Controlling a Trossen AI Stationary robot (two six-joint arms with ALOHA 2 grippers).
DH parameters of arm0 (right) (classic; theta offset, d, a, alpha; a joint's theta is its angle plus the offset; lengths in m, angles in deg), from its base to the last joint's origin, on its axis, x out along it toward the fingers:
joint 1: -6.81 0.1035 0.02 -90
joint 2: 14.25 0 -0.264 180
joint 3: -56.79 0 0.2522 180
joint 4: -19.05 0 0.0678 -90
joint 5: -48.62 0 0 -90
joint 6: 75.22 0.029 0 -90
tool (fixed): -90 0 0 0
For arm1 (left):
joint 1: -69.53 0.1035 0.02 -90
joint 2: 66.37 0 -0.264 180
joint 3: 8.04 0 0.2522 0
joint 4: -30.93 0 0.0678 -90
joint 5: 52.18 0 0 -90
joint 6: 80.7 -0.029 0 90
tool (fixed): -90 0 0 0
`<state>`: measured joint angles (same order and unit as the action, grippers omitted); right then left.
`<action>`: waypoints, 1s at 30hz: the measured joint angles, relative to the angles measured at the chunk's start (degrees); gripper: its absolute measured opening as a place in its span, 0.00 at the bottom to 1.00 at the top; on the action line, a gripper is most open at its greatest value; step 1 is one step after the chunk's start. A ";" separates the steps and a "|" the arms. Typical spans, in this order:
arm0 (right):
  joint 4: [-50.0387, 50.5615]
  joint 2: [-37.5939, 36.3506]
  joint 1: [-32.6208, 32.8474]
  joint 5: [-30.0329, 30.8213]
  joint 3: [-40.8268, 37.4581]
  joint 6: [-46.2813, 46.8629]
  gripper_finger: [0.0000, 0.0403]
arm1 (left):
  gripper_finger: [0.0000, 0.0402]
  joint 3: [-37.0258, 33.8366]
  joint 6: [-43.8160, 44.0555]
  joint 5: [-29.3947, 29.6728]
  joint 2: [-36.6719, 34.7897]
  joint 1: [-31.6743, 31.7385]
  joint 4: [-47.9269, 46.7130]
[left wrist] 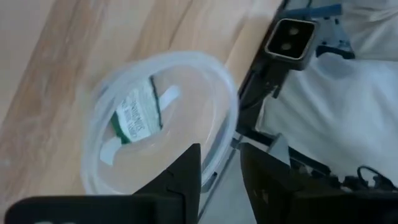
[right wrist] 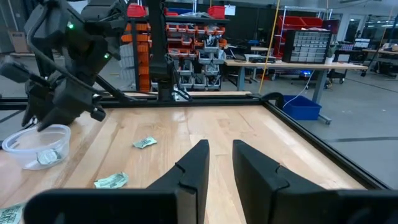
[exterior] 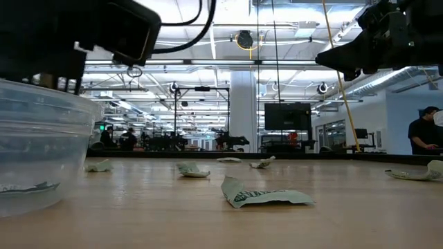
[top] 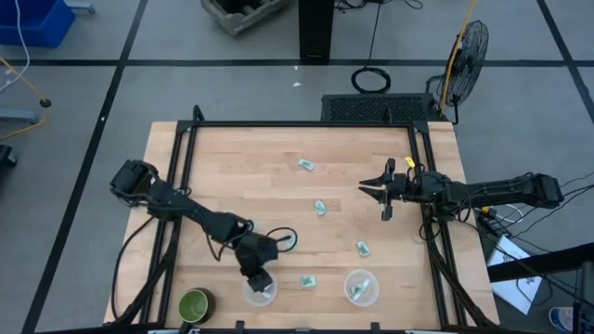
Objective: Pick and place Stevia / Truvia into bins
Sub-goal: Put the stevia packet into the left transparent container
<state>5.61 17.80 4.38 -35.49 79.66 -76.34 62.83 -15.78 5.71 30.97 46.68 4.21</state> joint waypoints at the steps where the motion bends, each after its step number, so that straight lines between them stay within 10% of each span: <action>1: 0.00 0.00 0.00 0.00 0.00 0.01 0.16 | 0.28 0.33 -0.96 -0.54 0.00 0.66 -0.19; 16: 0.02 0.00 0.00 0.01 0.00 -0.01 0.16 | 0.23 2.60 -15.16 -9.32 -2.10 10.64 -7.71; 20: 0.10 0.08 0.00 0.01 0.00 -0.67 0.16 | 0.23 2.55 -22.04 1.20 -6.23 12.55 -21.84; 26: 0.48 0.40 0.00 0.09 -0.07 -1.29 0.16 | 0.23 2.58 -23.27 33.17 -11.99 13.18 -33.26; 30: 0.50 0.60 0.00 0.13 -0.07 -1.29 0.16 | 0.23 2.58 -19.79 38.99 -12.19 13.18 -33.73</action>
<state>6.10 18.40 4.38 -35.36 79.59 -77.63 65.40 -35.57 44.70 18.78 59.86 -29.52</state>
